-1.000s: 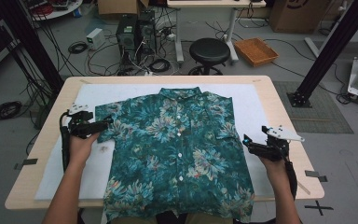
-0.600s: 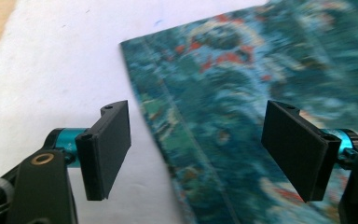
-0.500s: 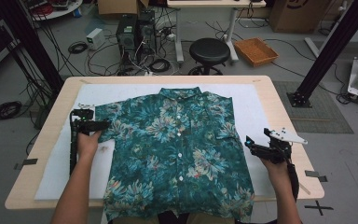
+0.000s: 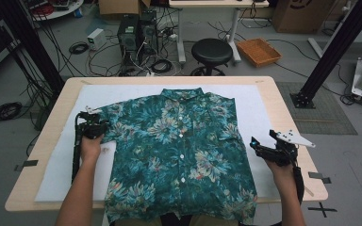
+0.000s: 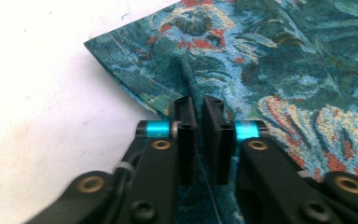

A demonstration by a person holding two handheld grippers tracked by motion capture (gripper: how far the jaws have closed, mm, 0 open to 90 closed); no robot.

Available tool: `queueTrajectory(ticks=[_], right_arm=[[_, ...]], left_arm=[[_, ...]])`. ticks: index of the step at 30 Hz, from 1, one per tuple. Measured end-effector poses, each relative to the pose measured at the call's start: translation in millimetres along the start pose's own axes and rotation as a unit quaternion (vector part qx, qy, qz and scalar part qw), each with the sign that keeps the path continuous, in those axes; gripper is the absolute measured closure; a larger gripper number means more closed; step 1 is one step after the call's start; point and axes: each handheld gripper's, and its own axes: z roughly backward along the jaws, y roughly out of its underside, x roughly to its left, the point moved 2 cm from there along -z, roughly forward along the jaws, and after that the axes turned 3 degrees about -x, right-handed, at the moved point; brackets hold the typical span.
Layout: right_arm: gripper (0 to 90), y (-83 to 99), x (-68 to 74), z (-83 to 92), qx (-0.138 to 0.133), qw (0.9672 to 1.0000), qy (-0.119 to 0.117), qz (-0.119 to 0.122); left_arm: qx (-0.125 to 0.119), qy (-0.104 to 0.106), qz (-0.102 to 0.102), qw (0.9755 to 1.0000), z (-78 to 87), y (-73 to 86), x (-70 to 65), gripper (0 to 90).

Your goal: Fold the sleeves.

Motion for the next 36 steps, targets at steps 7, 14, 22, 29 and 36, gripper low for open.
queueTrajectory(ticks=[7, 14, 22, 29, 36], right_arm=[[18.7, -0.8, 0.2, -0.7, -0.003, 1.0, -0.002, -0.001], [18.7, -1.0, 2.5, -4.2, 0.002, 1.0, -0.005, 0.001], [18.7, 0.9, 2.0, -4.7, 0.008, 1.0, -0.005, 0.001], [18.7, 4.1, -3.3, -1.4, 0.01, 0.9999, -0.001, -0.003], [18.8, 5.2, -4.3, -1.0, 0.013, 0.9999, 0.003, -0.004]], left_arm=[[-0.051, 0.041, 0.021, 0.9976, 13.5, -15.2, -13.2, 85.8], [-0.076, 0.091, -0.021, 0.9927, 17.6, -38.8, -56.5, 85.5], [-0.101, 0.128, -0.066, 0.9843, 16.8, -57.4, -106.0, 54.6], [-0.136, 0.087, -0.018, 0.9867, 23.5, -66.7, -82.4, 43.7], [-0.09, 0.07, -0.004, 0.9934, 11.0, -53.5, -57.2, 43.0]])
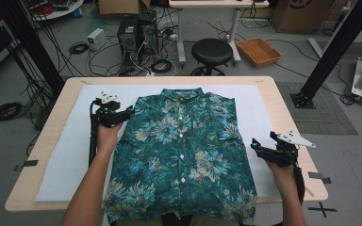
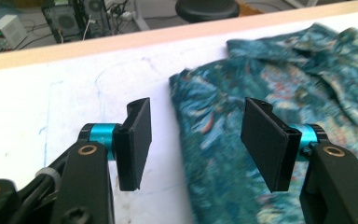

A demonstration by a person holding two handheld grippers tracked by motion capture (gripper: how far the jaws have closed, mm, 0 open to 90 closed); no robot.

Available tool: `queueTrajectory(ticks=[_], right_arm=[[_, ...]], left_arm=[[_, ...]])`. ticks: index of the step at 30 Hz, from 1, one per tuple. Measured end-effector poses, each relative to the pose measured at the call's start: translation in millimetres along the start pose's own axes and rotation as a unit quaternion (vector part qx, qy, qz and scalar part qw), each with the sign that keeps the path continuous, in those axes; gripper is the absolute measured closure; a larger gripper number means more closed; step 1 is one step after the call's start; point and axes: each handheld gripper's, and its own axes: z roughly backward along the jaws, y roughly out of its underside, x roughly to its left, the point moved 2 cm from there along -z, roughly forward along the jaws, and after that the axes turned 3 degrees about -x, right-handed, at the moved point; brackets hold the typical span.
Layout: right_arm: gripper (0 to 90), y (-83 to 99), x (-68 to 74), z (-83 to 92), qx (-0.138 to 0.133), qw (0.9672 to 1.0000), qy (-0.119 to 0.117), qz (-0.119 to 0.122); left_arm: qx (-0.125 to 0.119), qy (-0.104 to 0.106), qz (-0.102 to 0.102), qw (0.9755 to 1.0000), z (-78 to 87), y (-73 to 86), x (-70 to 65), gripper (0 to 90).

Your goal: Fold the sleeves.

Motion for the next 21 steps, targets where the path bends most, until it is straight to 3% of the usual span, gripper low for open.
queueTrajectory(ticks=[5, 9, 13, 17, 21], right_arm=[[18.7, 0.1, 1.0, -1.4, 0.002, 1.0, -0.001, 0.001], [18.7, 0.5, 1.8, -1.5, 0.007, 1.0, -0.003, 0.002], [18.7, -2.9, 4.6, -0.8, 0.004, 0.9999, -0.013, 0.007], [18.7, -8.2, 11.5, -2.9, 0.01, 0.9995, -0.025, 0.019], [18.7, -9.8, 17.7, -6.4, 0.016, 0.9987, -0.037, 0.032]], left_arm=[[0.025, -0.001, -0.011, 0.9996, -6.5, 9.6, -1.0, 42.3], [0.031, 0.004, 0.0, 0.9995, -5.5, 21.3, -0.7, 36.0], [0.007, 0.03, 0.014, 0.9994, 8.5, 30.9, 3.5, 25.9], [-0.016, 0.059, 0.02, 0.9979, 23.2, 31.9, 7.5, 25.5], [-0.025, 0.064, 0.014, 0.9975, 33.8, 30.6, 11.5, 25.5]])
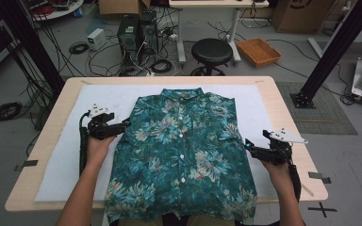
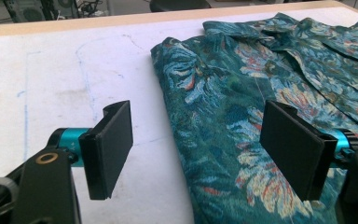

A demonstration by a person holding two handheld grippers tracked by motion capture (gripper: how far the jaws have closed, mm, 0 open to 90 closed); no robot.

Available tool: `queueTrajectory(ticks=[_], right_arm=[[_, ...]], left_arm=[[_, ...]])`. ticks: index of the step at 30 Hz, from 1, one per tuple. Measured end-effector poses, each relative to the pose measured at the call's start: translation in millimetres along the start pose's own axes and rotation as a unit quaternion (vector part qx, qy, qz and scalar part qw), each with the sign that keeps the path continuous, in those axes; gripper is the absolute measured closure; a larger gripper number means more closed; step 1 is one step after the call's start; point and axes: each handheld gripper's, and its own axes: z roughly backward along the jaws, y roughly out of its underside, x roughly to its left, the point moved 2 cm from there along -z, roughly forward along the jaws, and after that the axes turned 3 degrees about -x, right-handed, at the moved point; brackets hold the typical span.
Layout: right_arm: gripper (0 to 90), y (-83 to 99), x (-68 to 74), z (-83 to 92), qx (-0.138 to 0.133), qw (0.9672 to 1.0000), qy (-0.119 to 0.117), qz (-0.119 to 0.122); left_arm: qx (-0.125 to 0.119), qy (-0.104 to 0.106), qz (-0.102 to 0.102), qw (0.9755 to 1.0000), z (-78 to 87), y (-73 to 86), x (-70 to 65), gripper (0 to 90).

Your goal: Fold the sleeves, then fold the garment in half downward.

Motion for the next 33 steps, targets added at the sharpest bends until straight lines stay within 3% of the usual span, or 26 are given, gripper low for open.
queueTrajectory(ticks=[5, 17, 22, 33], right_arm=[[18.7, 0.7, 2.8, -2.1, 0.003, 0.9999, -0.013, 0.005], [18.7, 0.0, 3.4, 0.8, -0.003, 0.9999, -0.01, -0.003], [18.7, -0.1, 4.6, -3.8, 0.001, 0.9999, -0.014, -0.005], [18.7, 1.0, 4.5, -7.5, 0.006, 0.9998, -0.017, -0.003]], left_arm=[[-0.011, 0.001, 0.0, 0.9999, 8.4, -0.7, 3.0, 25.5], [-0.018, -0.001, 0.0, 0.9998, 16.8, 0.1, 3.3, 25.5], [-0.019, -0.007, -0.004, 0.9998, 20.2, -9.4, 6.2, 25.5], [-0.017, -0.004, -0.008, 0.9998, 6.4, -28.2, 5.1, 25.8]])
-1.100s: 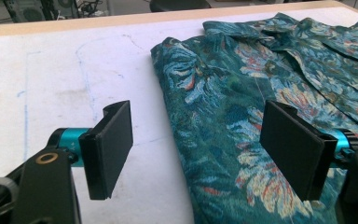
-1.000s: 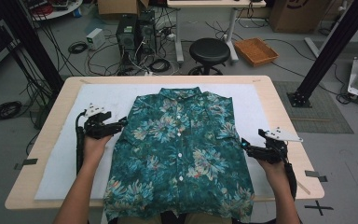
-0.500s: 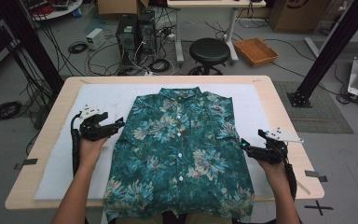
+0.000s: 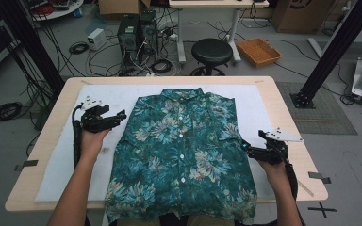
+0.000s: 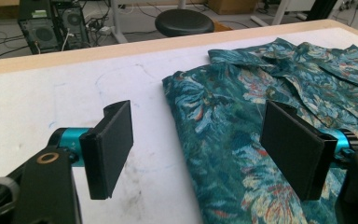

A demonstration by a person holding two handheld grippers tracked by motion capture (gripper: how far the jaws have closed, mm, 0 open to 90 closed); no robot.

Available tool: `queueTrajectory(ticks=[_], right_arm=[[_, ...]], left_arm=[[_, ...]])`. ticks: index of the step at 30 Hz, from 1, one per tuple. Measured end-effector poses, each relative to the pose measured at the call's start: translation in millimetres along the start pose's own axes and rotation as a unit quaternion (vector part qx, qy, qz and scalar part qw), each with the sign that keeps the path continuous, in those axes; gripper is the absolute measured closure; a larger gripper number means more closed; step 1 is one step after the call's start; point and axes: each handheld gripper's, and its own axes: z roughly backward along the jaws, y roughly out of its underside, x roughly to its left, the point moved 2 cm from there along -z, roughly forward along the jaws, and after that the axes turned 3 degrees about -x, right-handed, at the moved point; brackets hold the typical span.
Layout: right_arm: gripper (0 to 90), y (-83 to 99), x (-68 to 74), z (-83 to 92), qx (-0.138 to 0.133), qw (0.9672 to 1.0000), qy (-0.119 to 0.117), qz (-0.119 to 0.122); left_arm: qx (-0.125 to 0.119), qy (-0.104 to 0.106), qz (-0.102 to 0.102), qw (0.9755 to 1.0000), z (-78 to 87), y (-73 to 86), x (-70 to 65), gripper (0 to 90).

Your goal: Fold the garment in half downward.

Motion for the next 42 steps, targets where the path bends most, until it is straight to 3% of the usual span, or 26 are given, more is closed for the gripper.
queueTrajectory(ticks=[10, 16, 17, 19, 21, 25, 30, 33, 39, 42], right_arm=[[18.7, -6.1, 11.9, -4.2, 0.004, 0.9996, -0.027, 0.009], [18.7, -11.7, 13.1, -3.6, -0.005, 0.9993, -0.036, -0.005], [18.7, -12.5, 13.3, -4.4, -0.006, 0.9993, -0.037, -0.007], [18.7, -12.6, 13.6, -7.7, 0.002, 0.9992, -0.039, -0.008], [18.7, -11.6, 15.0, -11.1, 0.014, 0.9991, -0.04, -0.011], [18.7, -15.5, 17.1, -17.5, 0.031, 0.9987, -0.039, -0.007], [18.7, -30.5, 20.6, -24.4, 0.039, 0.9985, -0.038, 0.001], [18.7, -38.9, 22.9, -30.8, 0.042, 0.9984, -0.037, 0.005], [18.7, -46.5, 27.9, -39.2, 0.051, 0.9978, -0.04, 0.013], [18.7, -49.7, 28.3, -43.8, 0.06, 0.9973, -0.04, 0.016]], left_arm=[[0.012, 0.026, -0.021, 0.9994, -16.8, -19.1, -12.4, 25.8], [0.019, 0.027, -0.03, 0.999, -27.9, -29.2, -9.5, 25.9], [0.034, 0.021, -0.03, 0.9987, -37.3, -30.2, -4.5, 25.8], [0.051, 0.014, -0.03, 0.9982, -48.4, -28.9, 0.4, 25.9], [0.048, 0.008, -0.032, 0.9983, -53.6, -26.7, 2.6, 28.1], [0.077, -0.012, -0.023, 0.9967, -82.0, -6.8, 13.3, 32.4], [0.101, -0.008, -0.017, 0.9947, -99.3, 3.2, 16.8, 36.5], [0.111, -0.016, -0.032, 0.9932, -111.3, -1.7, 18.4, 37.3], [0.131, -0.024, -0.036, 0.9904, -128.1, -0.4, 19.6, 40.0], [0.145, -0.035, -0.045, 0.9878, -135.6, 7.6, 18.4, 47.9]])
